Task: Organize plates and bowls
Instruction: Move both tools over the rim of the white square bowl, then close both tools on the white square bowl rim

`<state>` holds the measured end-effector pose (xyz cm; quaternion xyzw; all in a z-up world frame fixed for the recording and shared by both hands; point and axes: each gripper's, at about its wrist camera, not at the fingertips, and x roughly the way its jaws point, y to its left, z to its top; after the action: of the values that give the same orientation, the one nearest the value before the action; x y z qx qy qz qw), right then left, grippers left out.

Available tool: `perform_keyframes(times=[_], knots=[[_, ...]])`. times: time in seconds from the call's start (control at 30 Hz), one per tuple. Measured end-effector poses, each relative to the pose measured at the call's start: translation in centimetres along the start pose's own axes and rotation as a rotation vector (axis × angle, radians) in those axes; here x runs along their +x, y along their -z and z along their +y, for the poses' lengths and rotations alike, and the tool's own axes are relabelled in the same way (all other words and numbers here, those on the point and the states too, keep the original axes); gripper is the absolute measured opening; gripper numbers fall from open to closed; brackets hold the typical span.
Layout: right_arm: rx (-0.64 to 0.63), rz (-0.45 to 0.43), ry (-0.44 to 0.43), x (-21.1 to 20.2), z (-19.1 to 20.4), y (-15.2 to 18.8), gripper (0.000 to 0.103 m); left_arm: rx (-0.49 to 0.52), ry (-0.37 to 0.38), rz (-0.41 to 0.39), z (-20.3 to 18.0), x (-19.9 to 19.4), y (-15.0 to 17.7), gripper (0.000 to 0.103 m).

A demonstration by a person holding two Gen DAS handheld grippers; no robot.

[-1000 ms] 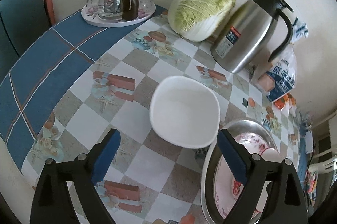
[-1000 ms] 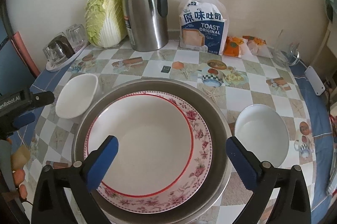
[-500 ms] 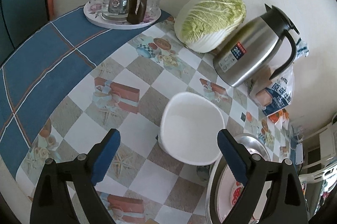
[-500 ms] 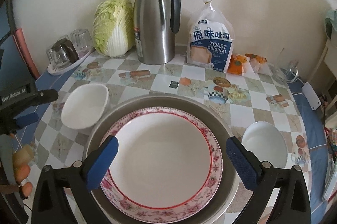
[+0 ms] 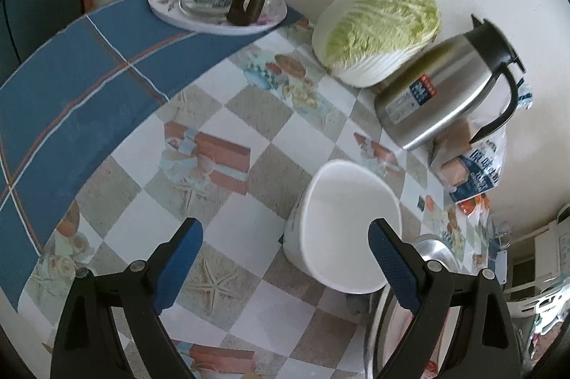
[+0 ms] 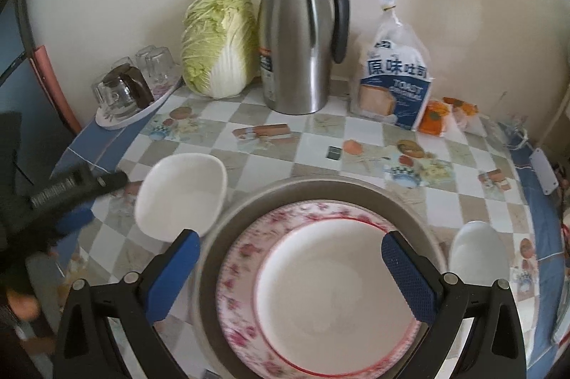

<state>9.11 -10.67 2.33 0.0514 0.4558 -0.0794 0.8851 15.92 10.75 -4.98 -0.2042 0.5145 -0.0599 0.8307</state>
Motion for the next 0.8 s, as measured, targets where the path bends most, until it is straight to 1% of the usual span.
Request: perform_keyframes(times=[0.13, 0.23, 0.37, 0.47, 0.53, 0.57, 0.63, 0.7, 0.73, 0.77, 0.8], knots=[[0.045, 0.034, -0.058, 1.0, 1.1, -1.5, 0.103, -0.018, 0.021, 0.010, 0.5, 0.6, -0.1, 0.094], [0.037, 0.050, -0.059, 1.6, 2.1, -2.8, 0.103, -0.033, 0.039, 0.016, 0.9, 1.1, -0.2, 0.094], [0.048, 0.107, -0.047, 3.5, 2.6, -4.3, 0.103, -0.047, 0.045, 0.043, 1.3, 2.1, -0.3, 0.094], [0.042, 0.135, -0.047, 4.5, 3.1, -5.0, 0.100, -0.039, 0.024, 0.038, 1.5, 2.3, -0.4, 0.094], [0.019, 0.146, -0.028, 5.1, 3.6, -5.3, 0.087, -0.026, 0.021, 0.034, 1.5, 2.3, -0.5, 0.094], [0.014, 0.157, -0.022, 5.4, 3.8, -5.5, 0.085, -0.021, 0.018, 0.034, 1.4, 2.4, -0.5, 0.094], [0.018, 0.177, -0.020, 6.3, 4.0, -5.6, 0.071, -0.018, 0.014, 0.040, 1.5, 2.5, -0.6, 0.094], [0.015, 0.189, -0.021, 7.0, 4.3, -5.7, 0.065, -0.015, 0.025, 0.051, 1.4, 2.9, -0.5, 0.093], [0.009, 0.191, -0.022, 7.2, 4.5, -5.6, 0.063, -0.013, 0.030, 0.054, 1.3, 3.0, -0.5, 0.092], [0.000, 0.193, -0.024, 7.5, 4.8, -5.6, 0.063, -0.010, 0.033, 0.057, 1.2, 3.1, -0.5, 0.089], [-0.007, 0.197, -0.024, 7.8, 5.0, -5.5, 0.059, -0.004, 0.034, 0.060, 1.0, 3.2, -0.5, 0.082]])
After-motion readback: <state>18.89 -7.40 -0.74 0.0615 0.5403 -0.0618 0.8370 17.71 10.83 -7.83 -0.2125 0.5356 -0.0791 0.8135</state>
